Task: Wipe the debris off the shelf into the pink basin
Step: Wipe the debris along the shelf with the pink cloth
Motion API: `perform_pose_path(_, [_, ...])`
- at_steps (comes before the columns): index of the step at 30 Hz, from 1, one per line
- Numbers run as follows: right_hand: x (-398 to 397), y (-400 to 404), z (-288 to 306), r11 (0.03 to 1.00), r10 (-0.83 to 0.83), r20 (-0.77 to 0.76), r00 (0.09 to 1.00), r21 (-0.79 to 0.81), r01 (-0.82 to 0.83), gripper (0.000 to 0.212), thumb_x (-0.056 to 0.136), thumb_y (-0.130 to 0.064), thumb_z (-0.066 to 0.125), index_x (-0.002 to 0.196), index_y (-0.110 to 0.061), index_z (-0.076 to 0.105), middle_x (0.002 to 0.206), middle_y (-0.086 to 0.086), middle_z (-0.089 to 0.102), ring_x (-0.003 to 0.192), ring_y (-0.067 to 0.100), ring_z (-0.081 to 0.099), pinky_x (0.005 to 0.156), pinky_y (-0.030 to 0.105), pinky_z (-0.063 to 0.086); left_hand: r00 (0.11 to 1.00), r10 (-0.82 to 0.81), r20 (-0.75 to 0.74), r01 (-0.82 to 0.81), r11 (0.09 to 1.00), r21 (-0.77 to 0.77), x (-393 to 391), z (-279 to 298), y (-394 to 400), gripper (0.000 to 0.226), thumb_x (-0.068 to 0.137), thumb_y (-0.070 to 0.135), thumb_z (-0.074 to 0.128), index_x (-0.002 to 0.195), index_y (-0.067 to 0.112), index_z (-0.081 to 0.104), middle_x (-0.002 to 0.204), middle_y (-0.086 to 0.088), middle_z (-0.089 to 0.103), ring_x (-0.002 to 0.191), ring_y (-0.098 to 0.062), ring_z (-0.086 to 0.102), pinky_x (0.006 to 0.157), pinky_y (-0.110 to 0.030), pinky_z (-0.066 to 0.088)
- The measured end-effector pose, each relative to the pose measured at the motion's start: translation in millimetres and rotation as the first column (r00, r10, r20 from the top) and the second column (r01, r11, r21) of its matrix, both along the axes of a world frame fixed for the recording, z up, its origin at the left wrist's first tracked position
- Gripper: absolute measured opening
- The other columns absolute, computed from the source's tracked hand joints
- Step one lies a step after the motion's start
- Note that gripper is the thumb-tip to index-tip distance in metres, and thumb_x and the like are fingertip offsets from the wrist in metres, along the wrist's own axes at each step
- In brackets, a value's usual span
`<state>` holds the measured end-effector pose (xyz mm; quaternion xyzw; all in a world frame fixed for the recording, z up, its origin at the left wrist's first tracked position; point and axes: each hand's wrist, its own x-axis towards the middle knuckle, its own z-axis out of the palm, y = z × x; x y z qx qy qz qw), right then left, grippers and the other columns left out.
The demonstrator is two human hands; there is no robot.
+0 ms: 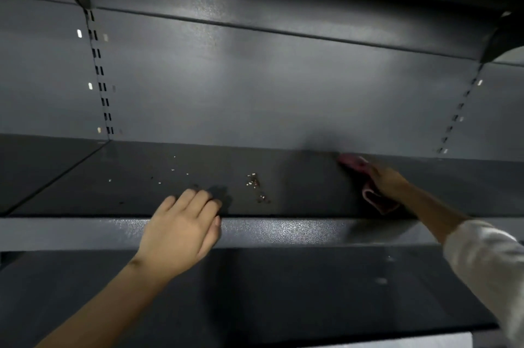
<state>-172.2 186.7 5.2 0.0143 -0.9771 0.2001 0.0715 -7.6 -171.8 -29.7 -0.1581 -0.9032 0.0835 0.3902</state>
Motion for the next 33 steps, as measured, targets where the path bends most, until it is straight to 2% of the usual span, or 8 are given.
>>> perform_pose_path(4, [-2.2, -39.2, -9.5, 0.962, 0.057, 0.116, 0.992, 0.259, -0.086, 0.043, 0.097, -0.022, 0.033, 0.14, -0.023, 0.036, 0.154, 0.008, 0.026, 0.139, 0.03, 0.026, 0.116, 0.045, 0.021, 1.0, -0.021, -0.02, 0.022, 1.0, 0.011, -3.7, -5.5, 3.6, 0.036, 0.081, 0.026, 0.038, 0.079, 0.009, 0.07, 0.073, -0.004, 0.064, 0.064, -0.026, 0.06, 0.057, -0.034, 0.036])
perform_pose_path(8, [12.4, -114.0, -7.5, 0.91, 0.268, 0.024, 0.963, 0.32, -0.262, 0.037, 0.095, -0.013, 0.035, 0.128, -0.016, 0.052, 0.142, 0.01, 0.046, 0.124, 0.031, 0.048, 0.104, 0.039, 0.04, 0.999, -0.03, -0.037, 0.03, 0.999, 0.015, -4.7, -6.4, 0.4, 0.036, 0.081, 0.024, 0.038, 0.078, 0.007, 0.069, 0.072, -0.006, 0.064, 0.063, -0.027, 0.06, 0.06, -0.034, 0.027])
perform_pose_path(16, [44.7, -193.2, 9.2, 0.881, 0.451, -0.079, 0.889, -0.121, -0.458, 0.034, 0.099, -0.011, 0.031, 0.118, 0.003, 0.056, 0.107, 0.023, 0.064, 0.107, 0.035, 0.059, 0.094, 0.04, 0.043, 0.999, -0.017, -0.051, 0.018, 1.0, 0.024, -1.4, -3.7, -0.9, 0.037, 0.08, 0.024, 0.038, 0.076, 0.006, 0.07, 0.071, -0.007, 0.064, 0.061, -0.028, 0.059, 0.058, -0.034, 0.028])
perform_pose_path(21, [27.3, -120.4, 26.7, 0.857, 0.355, -0.234, 0.905, -0.305, -0.415, 0.038, 0.1, -0.016, 0.029, 0.109, -0.003, 0.064, 0.093, 0.01, 0.071, 0.085, 0.007, 0.066, 0.075, 0.012, 0.047, 0.999, -0.015, -0.049, 0.017, 1.0, 0.022, -0.4, -4.7, -1.4, 0.037, 0.079, 0.025, 0.038, 0.076, 0.007, 0.07, 0.071, -0.006, 0.063, 0.066, -0.025, 0.053, 0.059, -0.032, 0.025])
perform_pose_path(23, [10.3, -67.6, 24.3, 0.926, 0.266, -0.164, 0.95, -0.232, -0.299, 0.041, 0.1, -0.019, 0.026, 0.114, -0.009, 0.063, 0.087, 0.02, 0.069, 0.076, 0.021, 0.065, 0.065, 0.02, 0.047, 0.998, -0.02, -0.057, 0.021, 0.999, 0.024, -2.2, -7.1, -1.4, 0.037, 0.08, 0.025, 0.038, 0.078, 0.008, 0.07, 0.072, -0.005, 0.064, 0.071, -0.022, 0.043, 0.059, -0.032, 0.026])
perform_pose_path(26, [-9.8, -3.6, 8.8, 0.995, 0.066, -0.051, 0.997, 0.077, -0.062, 0.04, 0.1, -0.022, 0.025, 0.133, -0.019, 0.047, 0.136, 0.014, 0.053, 0.12, 0.03, 0.053, 0.098, 0.033, 0.04, 0.997, -0.029, -0.072, 0.03, 0.999, 0.02, -5.1, -10.6, -2.2, 0.046, 0.09, 0.026, 0.03, 0.08, 0.008, 0.071, 0.074, -0.005, 0.065, 0.071, -0.021, 0.042, 0.059, -0.032, 0.026])
perform_pose_path(29, [-13.1, -3.3, -5.4, 0.903, 0.084, 0.06, 0.995, 0.418, -0.102, 0.041, 0.097, -0.018, 0.033, 0.136, -0.007, 0.036, 0.147, 0.009, 0.037, 0.133, 0.022, 0.037, 0.108, 0.035, 0.029, 0.996, -0.028, -0.08, 0.03, 0.999, 0.027, -7.4, -11.5, -0.3, 0.066, 0.097, 0.031, 0.012, 0.082, 0.007, 0.071, 0.075, -0.006, 0.065, 0.073, -0.022, 0.039, 0.06, -0.032, 0.026])
perform_pose_path(33, [-0.2, -58.3, -9.4, 0.906, 0.243, -0.04, 0.969, 0.366, -0.212, 0.035, 0.094, -0.011, 0.033, 0.126, -0.004, 0.047, 0.138, 0.011, 0.048, 0.13, 0.022, 0.04, 0.105, 0.033, 0.028, 0.996, -0.016, -0.091, 0.019, 0.999, 0.03, -7.4, -9.8, 2.0, 0.053, 0.094, 0.027, 0.023, 0.083, 0.007, 0.07, 0.075, -0.007, 0.064, 0.073, -0.022, 0.038, 0.059, -0.032, 0.026])
